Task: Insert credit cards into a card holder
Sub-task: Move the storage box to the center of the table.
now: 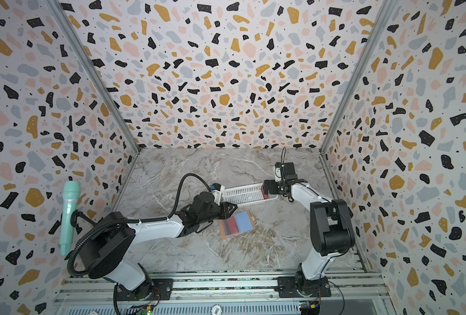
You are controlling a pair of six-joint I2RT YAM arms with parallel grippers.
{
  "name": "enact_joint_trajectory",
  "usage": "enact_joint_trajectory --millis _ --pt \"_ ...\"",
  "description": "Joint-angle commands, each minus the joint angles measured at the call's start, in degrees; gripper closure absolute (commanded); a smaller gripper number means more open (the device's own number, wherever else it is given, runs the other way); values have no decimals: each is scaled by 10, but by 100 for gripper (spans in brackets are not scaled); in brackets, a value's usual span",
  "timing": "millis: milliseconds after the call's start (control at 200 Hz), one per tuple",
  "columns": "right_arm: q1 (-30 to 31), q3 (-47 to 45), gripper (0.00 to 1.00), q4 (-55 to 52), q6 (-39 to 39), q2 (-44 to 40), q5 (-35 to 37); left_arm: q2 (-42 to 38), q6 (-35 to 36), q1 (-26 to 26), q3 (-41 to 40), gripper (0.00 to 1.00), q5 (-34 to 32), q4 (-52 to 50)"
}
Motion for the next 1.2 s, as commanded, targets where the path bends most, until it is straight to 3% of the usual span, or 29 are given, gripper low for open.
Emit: enact_joint_trajectory --millis 0,581,1196 --pt "-1 22 1 -9 -19 13 -23 -12 11 -3 -4 67 3 10" --pt "4 23 28 16 -11 59 -56 -25 10 -3 -9 69 5 6" --pt "125 -29 30 45 31 23 -7 -26 16 -1 14 72 4 -17"
